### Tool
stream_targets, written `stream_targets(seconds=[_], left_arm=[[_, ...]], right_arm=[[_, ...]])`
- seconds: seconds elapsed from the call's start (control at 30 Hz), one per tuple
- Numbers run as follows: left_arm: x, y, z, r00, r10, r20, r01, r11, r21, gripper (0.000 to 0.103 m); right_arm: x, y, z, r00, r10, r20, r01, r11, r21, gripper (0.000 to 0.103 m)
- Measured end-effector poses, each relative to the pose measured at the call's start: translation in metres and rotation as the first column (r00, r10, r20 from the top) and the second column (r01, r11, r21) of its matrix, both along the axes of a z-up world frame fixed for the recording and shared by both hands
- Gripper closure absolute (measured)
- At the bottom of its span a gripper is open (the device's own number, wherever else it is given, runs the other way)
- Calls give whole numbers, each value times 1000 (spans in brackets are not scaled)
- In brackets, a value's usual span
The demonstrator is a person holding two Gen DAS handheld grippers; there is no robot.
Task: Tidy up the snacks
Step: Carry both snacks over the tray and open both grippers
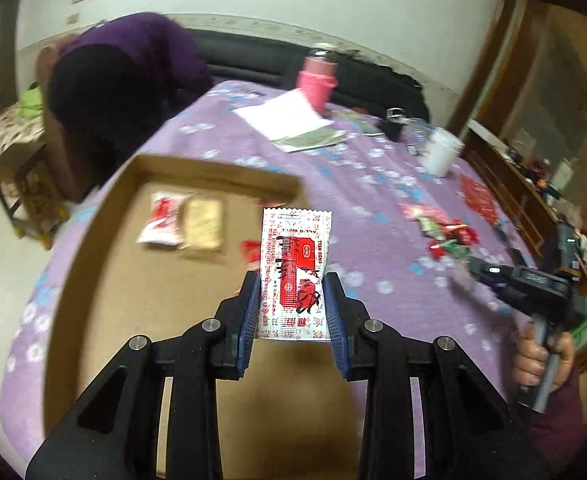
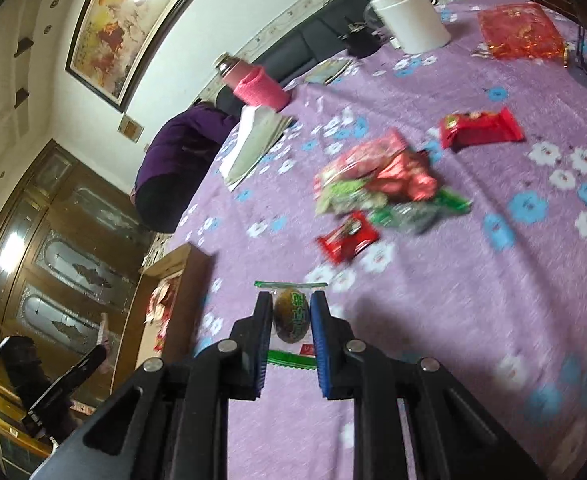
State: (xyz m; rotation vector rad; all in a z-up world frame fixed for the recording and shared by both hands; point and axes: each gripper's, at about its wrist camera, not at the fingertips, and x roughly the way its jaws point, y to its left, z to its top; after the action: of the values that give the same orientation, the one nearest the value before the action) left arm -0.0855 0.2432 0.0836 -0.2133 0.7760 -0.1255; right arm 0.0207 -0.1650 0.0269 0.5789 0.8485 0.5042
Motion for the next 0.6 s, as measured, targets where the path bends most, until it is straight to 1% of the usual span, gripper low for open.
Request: stream_targets(seconds=[0.17,0.3,0.47,0.6], left_arm=[[-5,29,-19,997,61,-45,-61,998,-9,71],[-4,50,-28,992,98,-77,-99,995,-14,71],[9,68,-37,987,106,-118,-106,994,10,71],[22,77,-44,987,94,-130,-91,995,33,71]], right_arm=[[-9,49,21,996,92,15,-92,996,-22,81],[-11,103,36,981,192,23,-191,980,-51,81],[-16,170,39,954,299,18,-296,949,-108,81],[-13,219,30,934,357,-3,-352,920,-171,81]])
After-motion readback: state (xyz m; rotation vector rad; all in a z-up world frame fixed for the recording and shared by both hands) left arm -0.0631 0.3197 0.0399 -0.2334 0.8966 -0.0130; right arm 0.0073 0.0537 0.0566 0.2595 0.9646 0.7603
